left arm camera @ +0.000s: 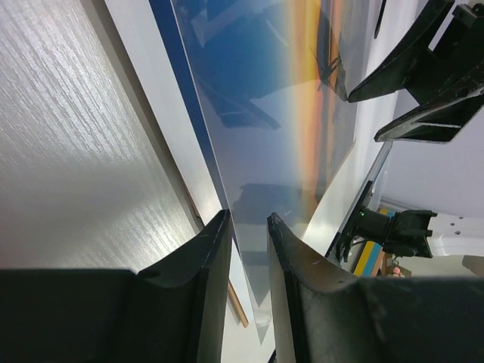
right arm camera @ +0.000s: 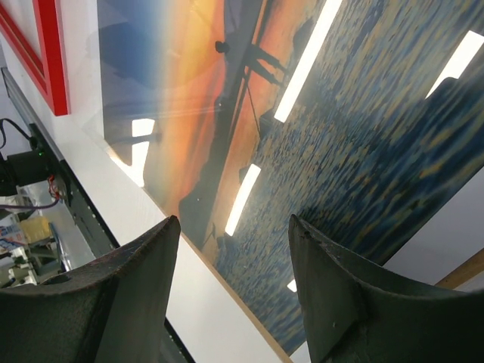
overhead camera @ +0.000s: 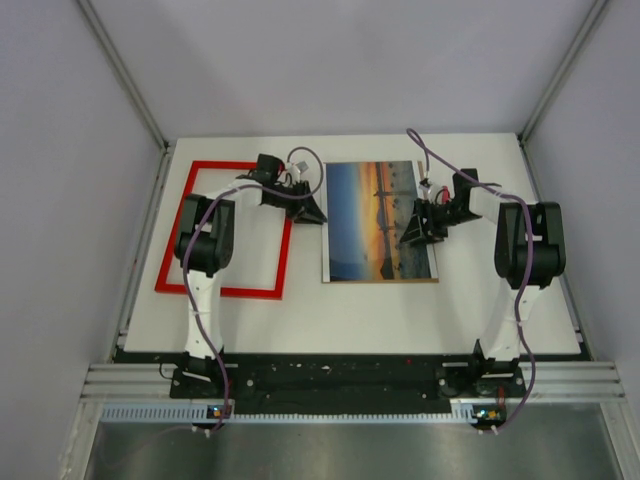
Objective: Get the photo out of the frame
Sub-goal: Pick up the photo frame item from the photo frame.
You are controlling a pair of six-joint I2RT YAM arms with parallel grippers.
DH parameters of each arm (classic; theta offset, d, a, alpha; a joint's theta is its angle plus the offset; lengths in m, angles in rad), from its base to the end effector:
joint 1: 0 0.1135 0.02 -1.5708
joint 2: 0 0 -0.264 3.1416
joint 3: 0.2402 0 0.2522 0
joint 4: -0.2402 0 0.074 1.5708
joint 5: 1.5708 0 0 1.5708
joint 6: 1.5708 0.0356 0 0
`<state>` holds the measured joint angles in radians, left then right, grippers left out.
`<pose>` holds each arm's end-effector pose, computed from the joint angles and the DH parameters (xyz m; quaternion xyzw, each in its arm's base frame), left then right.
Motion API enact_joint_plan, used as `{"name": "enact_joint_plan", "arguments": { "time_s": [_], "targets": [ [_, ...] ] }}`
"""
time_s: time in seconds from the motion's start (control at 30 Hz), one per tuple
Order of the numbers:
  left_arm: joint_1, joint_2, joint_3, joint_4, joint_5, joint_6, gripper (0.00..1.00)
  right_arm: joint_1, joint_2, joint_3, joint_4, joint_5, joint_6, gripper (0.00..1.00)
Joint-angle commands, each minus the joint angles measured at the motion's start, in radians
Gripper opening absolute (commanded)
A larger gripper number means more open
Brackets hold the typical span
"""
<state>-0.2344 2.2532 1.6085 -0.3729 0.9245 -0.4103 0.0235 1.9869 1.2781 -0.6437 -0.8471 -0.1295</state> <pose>0.4491 -0.1365 0.1379 0.0457 0.8684 -0.4844 0.0959 0.3721 0.0354 0.1458 -0.1139 0.9001 0.4027 0.1208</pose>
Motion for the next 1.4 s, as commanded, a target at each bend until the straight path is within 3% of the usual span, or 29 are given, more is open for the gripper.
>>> {"name": "enact_joint_plan", "arguments": {
  "time_s": [0.0,0.8,0.87,0.93,1.0,1.07,1.23,1.37],
  "targets": [
    [-0.002,-0.027,-0.027,0.092,0.077,-0.036,0.31,0.018,0.052,0.004,0.004,0.054,-0.036,0.61],
    [-0.025,0.072,-0.028,0.219,0.117,-0.177,0.31,0.027,0.058,0.006,0.003,0.056,-0.039,0.61],
    [-0.025,0.068,-0.027,0.219,0.119,-0.176,0.21,0.027,0.056,0.009,0.001,0.057,-0.039,0.61],
    [-0.025,0.063,-0.022,0.216,0.122,-0.176,0.01,0.026,0.058,0.01,0.001,0.054,-0.039,0.61],
    [-0.025,0.059,-0.021,0.212,0.128,-0.177,0.0,0.027,0.053,0.013,-0.002,0.052,-0.039,0.62],
    [-0.025,0.048,-0.022,0.212,0.131,-0.177,0.0,0.027,0.047,0.021,-0.01,0.054,-0.045,0.68],
    [-0.006,-0.001,-0.024,0.209,0.145,-0.179,0.0,0.021,0.0,0.052,-0.05,0.054,-0.071,0.99],
    [0.033,-0.081,-0.024,0.152,0.151,-0.139,0.0,0.0,-0.04,0.079,-0.08,0.043,-0.088,0.99]
  ]
}}
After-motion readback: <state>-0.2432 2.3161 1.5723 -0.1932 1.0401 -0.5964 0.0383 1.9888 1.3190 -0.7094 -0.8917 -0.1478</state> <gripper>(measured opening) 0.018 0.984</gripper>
